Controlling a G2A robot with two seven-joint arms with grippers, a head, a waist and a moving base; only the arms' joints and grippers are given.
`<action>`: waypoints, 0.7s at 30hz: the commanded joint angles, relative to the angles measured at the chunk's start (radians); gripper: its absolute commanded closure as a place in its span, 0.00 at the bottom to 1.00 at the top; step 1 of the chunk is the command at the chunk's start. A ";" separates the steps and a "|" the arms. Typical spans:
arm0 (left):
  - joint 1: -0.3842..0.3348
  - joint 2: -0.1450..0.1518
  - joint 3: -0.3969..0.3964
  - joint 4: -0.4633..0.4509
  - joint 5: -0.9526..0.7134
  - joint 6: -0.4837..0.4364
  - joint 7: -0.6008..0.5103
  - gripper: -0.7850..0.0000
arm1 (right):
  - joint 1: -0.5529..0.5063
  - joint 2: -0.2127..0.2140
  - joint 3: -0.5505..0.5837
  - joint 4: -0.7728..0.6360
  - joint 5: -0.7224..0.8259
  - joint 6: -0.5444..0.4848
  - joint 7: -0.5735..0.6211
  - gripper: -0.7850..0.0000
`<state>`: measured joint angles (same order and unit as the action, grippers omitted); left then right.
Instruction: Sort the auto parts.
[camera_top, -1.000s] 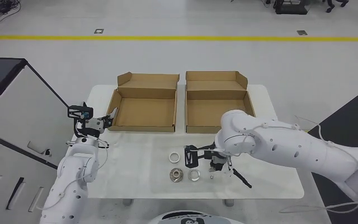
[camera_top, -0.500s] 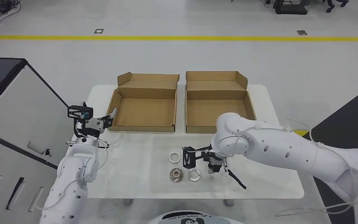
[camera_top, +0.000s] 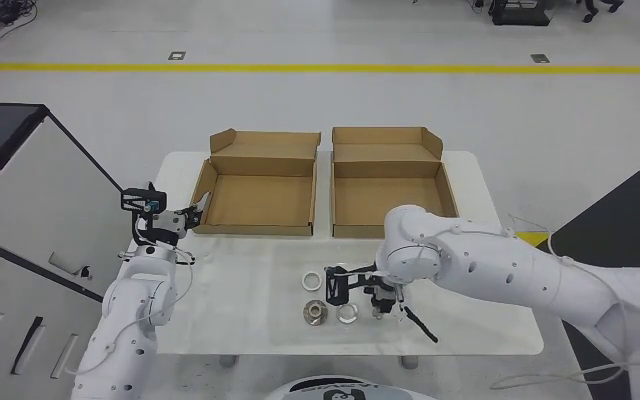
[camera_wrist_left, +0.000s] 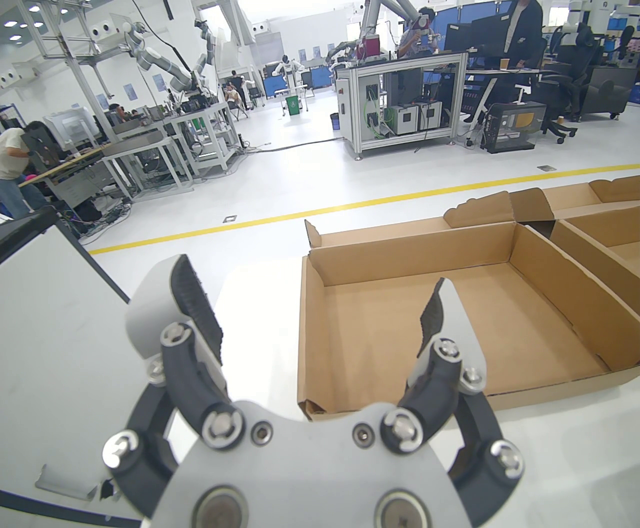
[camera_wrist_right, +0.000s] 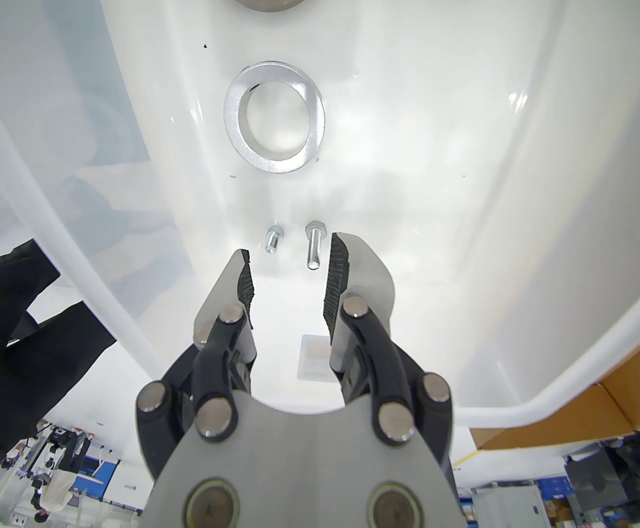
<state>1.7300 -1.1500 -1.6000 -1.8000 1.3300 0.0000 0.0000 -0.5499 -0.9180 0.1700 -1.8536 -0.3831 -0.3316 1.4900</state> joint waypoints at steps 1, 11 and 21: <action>0.000 0.000 0.000 0.000 0.000 0.000 0.000 0.00 | -0.002 0.000 0.000 0.002 0.000 0.003 0.003 0.54; 0.000 0.000 0.000 0.000 0.000 0.000 0.000 0.00 | -0.001 0.000 0.000 0.012 -0.006 0.001 0.001 0.53; 0.000 0.000 0.000 0.000 0.000 0.000 0.000 0.00 | -0.011 -0.007 0.000 0.031 -0.016 -0.006 -0.006 0.55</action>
<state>1.7300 -1.1500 -1.6000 -1.8000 1.3300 0.0000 0.0000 -0.5602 -0.9251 0.1700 -1.8236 -0.3987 -0.3373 1.4841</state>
